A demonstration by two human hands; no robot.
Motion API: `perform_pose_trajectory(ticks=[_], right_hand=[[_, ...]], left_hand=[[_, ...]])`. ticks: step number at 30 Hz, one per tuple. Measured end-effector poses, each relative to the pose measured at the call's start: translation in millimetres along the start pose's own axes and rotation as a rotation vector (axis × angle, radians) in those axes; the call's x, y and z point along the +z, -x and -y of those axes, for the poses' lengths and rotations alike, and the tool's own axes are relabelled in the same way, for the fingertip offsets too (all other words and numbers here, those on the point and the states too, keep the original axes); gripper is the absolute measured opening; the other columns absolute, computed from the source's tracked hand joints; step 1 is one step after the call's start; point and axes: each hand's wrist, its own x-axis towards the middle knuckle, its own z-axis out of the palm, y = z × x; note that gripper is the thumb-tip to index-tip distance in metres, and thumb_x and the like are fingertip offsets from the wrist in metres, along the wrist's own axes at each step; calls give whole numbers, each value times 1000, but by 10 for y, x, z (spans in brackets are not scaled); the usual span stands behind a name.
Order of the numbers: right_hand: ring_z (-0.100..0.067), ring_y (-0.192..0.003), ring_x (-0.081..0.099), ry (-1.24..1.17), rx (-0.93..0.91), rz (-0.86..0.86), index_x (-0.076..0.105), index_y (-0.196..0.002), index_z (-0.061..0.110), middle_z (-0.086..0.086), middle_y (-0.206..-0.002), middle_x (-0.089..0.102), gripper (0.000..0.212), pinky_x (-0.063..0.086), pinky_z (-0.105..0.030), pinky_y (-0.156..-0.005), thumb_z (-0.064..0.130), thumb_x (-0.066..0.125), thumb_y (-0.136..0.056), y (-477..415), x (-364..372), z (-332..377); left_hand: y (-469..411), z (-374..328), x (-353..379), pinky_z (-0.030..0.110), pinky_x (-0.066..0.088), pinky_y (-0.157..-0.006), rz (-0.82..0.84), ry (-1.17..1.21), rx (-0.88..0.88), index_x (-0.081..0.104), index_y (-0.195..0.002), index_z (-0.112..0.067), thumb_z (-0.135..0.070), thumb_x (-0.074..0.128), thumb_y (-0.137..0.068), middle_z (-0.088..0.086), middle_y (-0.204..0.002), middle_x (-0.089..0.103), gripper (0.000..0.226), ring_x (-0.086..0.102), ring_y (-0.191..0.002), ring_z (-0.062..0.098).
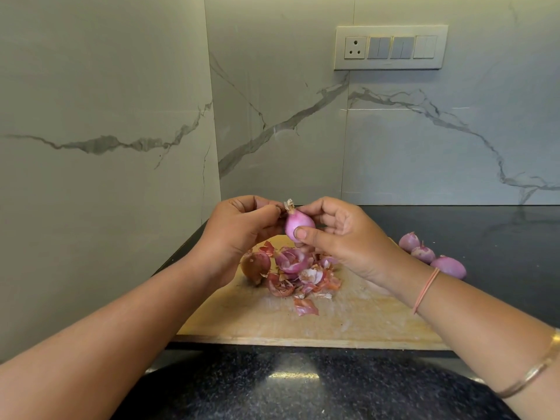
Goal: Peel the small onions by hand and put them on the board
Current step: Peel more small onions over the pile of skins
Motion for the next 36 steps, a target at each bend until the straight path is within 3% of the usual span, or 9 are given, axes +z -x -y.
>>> perform_pose_trajectory(ticks=[8, 12, 15, 19, 26, 30, 33, 36], right_hand=[[-16, -81, 68, -4, -19, -28, 62, -95, 16, -5, -95, 70, 24, 57, -26, -74, 6, 74, -76, -11, -19, -7], [-20, -78, 68, 80, -54, -51, 60, -87, 21, -4, -91, 71, 30, 58, -41, -78, 9, 81, -69, -19, -7, -26], [-32, -78, 69, 164, -99, -66, 60, -82, 29, -5, -86, 70, 33, 58, -46, -71, 16, 85, -66, -7, 7, -33], [-31, -76, 69, 260, -120, -83, 58, -86, 23, -5, -83, 70, 34, 56, -53, -73, 16, 85, -66, 3, 25, -24], [-21, -78, 71, 240, -79, -80, 60, -87, 28, -2, -87, 71, 31, 58, -43, -74, 14, 82, -71, 1, 37, -36], [-16, -84, 70, 164, -50, -43, 61, -91, 28, -1, -93, 71, 24, 57, -29, -76, 11, 74, -79, -5, 39, 2], [-17, -77, 68, 63, -5, -6, 63, -101, 19, -6, -93, 71, 16, 56, -23, -69, 10, 64, -87, 5, 23, 31], [-17, -75, 63, -63, 75, 17, 60, -110, 14, -7, -90, 69, 18, 55, -30, -76, 10, 55, -94, 11, -2, 17]], left_hand=[[28, 55, 44, 22, 57, -73, 42, -77, 1, 69, -83, -7, -8, 64, -85, 9, -83, 72, 6, 70, -78, 17], [33, 48, 38, 22, 57, -71, 30, -87, 6, 66, -77, -3, -6, 62, -86, 7, -74, 68, 11, 68, -71, 14], [36, 40, 35, 21, 57, -67, 34, -49, -9, 63, -72, -1, -1, 60, -86, 3, -63, 66, 14, 67, -64, 12], [34, 37, 45, 25, 58, -70, 5, -102, 13, 63, -64, -4, 3, 60, -84, 7, -65, 64, 21, 66, -67, 17], [13, 44, 14, 40, 56, -80, -31, -284, 103, 67, -49, -20, 0, 63, -79, 3, -60, 63, 36, 63, -71, 23], [2, 35, 9, 33, 58, -75, -61, -290, 137, 67, -59, -15, -2, 65, -80, 2, -62, 67, 24, 67, -68, 19], [10, 32, 1, 26, 58, -71, -45, -269, 124, 69, -68, -10, -3, 65, -83, 8, -70, 70, 17, 70, -71, 21], [11, 23, -3, 25, 58, -71, -34, -298, 142, 69, -70, -8, -2, 64, -83, 10, -72, 70, 15, 70, -71, 19]])
